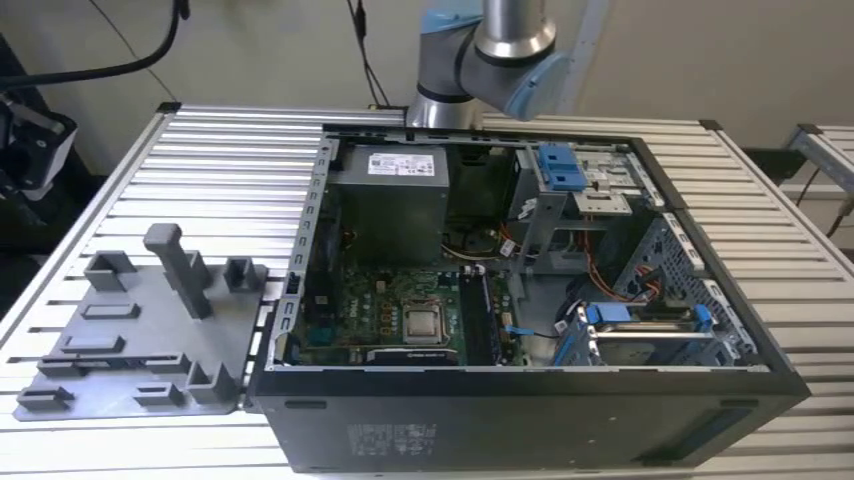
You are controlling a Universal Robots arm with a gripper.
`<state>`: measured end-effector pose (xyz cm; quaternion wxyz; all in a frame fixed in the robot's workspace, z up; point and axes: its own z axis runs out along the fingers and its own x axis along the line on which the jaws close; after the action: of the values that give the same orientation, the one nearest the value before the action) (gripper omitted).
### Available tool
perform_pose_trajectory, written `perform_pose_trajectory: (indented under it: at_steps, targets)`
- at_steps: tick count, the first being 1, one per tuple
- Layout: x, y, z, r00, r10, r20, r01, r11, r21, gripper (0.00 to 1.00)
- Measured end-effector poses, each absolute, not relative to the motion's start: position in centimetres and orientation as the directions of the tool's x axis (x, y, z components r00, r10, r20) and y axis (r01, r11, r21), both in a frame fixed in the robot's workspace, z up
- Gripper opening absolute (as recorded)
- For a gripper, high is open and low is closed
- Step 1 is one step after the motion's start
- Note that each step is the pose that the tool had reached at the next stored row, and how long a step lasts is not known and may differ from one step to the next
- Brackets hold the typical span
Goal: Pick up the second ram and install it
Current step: 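Reach for the second ram, then pick up the second ram and move it above second insertion slot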
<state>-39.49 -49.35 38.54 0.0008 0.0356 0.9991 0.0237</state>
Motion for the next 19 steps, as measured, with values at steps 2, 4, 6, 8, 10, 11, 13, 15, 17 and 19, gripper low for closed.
perform_pose_trajectory:
  at_steps: [2, 4, 6, 8, 10, 11, 13, 15, 17, 19]
  targets:
    - [-39.44, -49.62, 38.5, -0.997, 0.071, 0.0, 0.071, 0.996, 0.047, 0.11]
    - [-39.43, -49.69, 38.46, -0.997, 0.071, 0.0, 0.071, 0.996, 0.047, 0.11]
    - [-39.43, -49.69, 38.46, -0.997, 0.071, 0.0, 0.071, 0.996, 0.047, 0.11]
    - [-39.43, -49.69, 38.44, -0.997, 0.071, 0.001, 0.071, 0.996, 0.047, 0.11]
    - [-39.43, -49.69, 38.44, -0.997, 0.071, 0.001, 0.071, 0.996, 0.047, 0.11]
    - [-39.43, -49.69, 38.44, -0.997, 0.071, 0.001, 0.071, 0.996, 0.047, 0.11]
    - [-39.43, -49.68, 38.44, -0.997, 0.071, 0.001, 0.071, 0.996, 0.047, 0.11]
    - [-39.43, -49.68, 38.45, -0.998, 0.07, 0.001, 0.07, 0.996, 0.047, 0.11]
    - [-39.43, -49.68, 38.45, -0.998, 0.068, 0.001, 0.068, 0.997, 0.047, 0.11]
    - [-39.43, -49.68, 38.44, -0.998, 0.064, 0.001, 0.064, 0.997, 0.047, 0.11]
